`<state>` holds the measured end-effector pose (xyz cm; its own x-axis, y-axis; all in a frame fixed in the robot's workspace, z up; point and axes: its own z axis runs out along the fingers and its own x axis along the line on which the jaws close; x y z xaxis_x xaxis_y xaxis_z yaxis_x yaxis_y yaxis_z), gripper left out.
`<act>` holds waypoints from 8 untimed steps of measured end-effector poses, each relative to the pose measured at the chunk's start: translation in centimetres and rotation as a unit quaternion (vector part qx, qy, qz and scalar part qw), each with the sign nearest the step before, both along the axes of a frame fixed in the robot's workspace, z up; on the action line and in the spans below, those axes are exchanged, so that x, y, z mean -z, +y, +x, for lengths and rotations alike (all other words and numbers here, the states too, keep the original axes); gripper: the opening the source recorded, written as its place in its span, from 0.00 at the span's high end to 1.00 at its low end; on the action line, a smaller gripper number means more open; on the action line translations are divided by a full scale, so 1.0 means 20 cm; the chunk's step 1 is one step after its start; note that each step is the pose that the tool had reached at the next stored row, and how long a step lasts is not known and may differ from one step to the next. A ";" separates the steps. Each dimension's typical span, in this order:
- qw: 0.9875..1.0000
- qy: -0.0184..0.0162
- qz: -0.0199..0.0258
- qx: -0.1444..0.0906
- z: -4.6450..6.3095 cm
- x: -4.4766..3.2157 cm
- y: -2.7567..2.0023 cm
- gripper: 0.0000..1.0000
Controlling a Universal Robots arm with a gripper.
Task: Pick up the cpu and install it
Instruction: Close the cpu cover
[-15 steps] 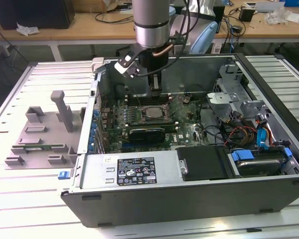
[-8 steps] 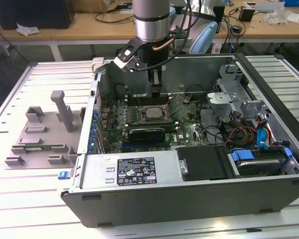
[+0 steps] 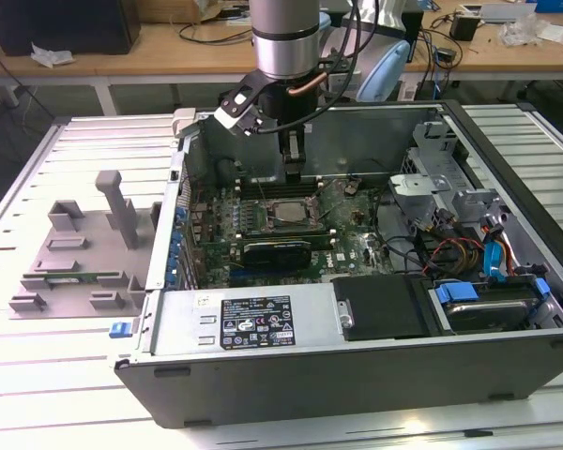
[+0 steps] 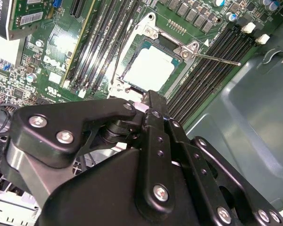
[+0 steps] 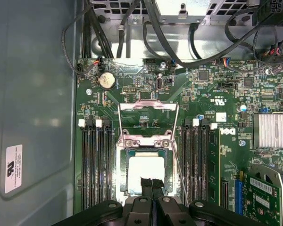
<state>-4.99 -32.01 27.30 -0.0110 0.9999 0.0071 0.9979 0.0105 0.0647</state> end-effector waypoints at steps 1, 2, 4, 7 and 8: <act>1.000 0.000 0.000 0.000 0.00 0.000 0.000 0.89; 1.000 0.000 0.000 0.000 0.00 0.000 0.000 0.89; 1.000 0.000 0.000 0.000 0.00 0.000 0.000 0.89; 1.000 0.000 0.000 0.000 0.00 0.000 0.000 0.89; 1.000 0.000 0.000 0.000 0.00 0.000 0.000 0.89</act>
<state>-4.99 -32.01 27.30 -0.0110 0.9999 0.0070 0.9978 0.0106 0.0647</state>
